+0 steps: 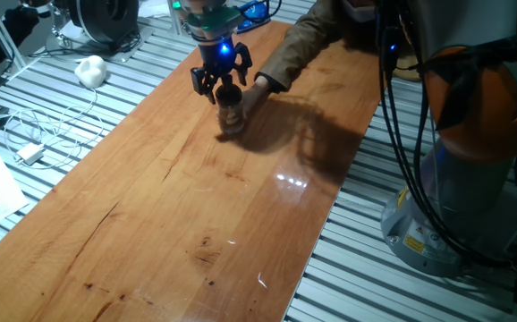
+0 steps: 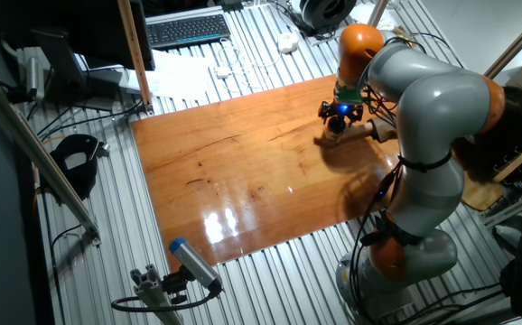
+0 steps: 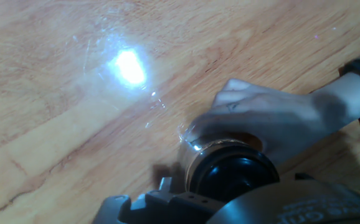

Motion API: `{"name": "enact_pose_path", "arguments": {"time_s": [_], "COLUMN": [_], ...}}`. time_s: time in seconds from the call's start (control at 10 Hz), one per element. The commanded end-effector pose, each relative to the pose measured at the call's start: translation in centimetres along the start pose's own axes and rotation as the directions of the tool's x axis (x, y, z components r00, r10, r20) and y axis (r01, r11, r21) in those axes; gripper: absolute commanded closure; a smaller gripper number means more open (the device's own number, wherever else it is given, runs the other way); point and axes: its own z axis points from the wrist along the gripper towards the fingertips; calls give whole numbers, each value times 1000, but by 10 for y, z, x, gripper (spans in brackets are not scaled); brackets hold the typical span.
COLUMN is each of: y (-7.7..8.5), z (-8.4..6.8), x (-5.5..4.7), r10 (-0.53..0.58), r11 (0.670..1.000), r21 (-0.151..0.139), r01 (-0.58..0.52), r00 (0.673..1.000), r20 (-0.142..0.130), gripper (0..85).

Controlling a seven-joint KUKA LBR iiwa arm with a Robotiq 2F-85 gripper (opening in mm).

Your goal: Screw the lid onto the jar

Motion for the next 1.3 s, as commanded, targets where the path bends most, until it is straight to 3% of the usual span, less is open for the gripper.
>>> {"name": "enact_pose_path", "arguments": {"time_s": [0.0,0.4,0.6,0.8,1.2], "y": [0,2,4,6,6], "z": [0,-6,-9,-11,-11], "x": [0,-1,-4,-6,-6], "r10": [-54,-228,-330,-411,-542], "r11": [998,974,944,911,838], "r21": [11,20,0,-31,-26], "r01": [54,227,331,411,544], "r00": [999,973,943,912,838], "r20": [5,30,32,14,60], "gripper": [0,0,0,0,0]}}
